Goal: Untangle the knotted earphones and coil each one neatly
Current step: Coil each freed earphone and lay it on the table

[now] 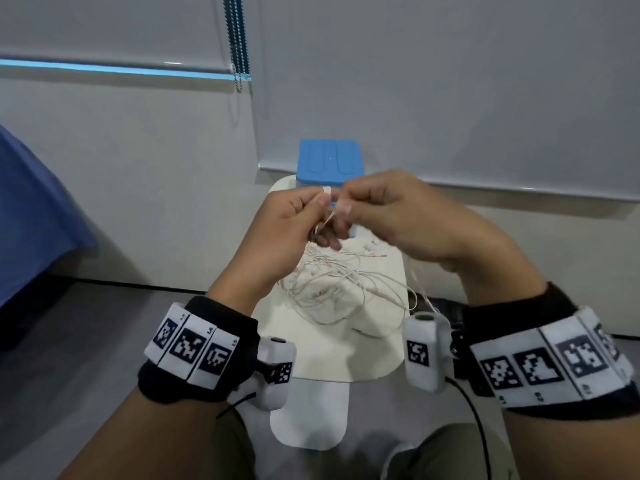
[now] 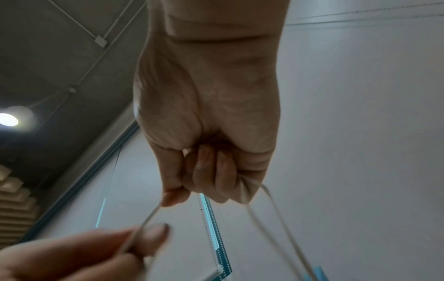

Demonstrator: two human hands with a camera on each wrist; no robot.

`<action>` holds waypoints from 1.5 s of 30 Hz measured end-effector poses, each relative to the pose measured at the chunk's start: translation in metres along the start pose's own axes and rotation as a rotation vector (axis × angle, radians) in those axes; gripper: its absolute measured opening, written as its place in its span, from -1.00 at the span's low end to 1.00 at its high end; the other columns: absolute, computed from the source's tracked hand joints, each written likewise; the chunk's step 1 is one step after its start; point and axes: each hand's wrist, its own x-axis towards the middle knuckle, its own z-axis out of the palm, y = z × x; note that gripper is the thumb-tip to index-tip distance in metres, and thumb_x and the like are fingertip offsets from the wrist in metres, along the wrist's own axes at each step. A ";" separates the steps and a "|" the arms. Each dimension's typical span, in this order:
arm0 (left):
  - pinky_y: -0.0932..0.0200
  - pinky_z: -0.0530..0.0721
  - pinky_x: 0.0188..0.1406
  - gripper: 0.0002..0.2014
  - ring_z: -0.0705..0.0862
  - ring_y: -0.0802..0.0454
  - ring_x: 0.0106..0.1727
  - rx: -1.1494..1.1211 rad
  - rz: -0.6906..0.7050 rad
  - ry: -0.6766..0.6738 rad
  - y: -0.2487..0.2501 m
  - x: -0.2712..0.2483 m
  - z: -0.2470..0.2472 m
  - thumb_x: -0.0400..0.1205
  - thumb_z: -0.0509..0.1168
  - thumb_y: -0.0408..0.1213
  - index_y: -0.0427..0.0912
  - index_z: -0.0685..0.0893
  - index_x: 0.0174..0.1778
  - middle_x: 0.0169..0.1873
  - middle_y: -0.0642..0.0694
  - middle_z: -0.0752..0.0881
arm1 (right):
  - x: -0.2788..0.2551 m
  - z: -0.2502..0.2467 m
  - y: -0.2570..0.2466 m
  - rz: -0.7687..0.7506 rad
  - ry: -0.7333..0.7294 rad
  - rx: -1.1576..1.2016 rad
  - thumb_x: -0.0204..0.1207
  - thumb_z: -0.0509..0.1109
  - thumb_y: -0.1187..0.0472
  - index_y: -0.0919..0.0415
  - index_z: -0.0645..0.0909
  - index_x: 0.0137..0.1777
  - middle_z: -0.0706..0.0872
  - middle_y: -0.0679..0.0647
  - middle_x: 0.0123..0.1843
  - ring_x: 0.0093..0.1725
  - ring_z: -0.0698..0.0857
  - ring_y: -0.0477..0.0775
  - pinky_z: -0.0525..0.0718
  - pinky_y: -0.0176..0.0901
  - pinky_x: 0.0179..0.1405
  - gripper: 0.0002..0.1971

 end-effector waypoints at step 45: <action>0.08 0.59 -0.41 -0.09 0.71 -0.25 -0.42 -0.022 -0.359 -0.267 0.053 0.009 -0.010 0.81 -0.10 0.29 -0.54 0.68 -0.30 -0.41 -0.40 0.75 | -0.004 0.020 -0.025 -0.145 -0.135 -0.536 0.66 0.32 0.19 -0.02 0.51 0.11 0.76 -0.11 -0.16 -0.16 0.74 0.04 0.76 0.22 -0.17 -0.90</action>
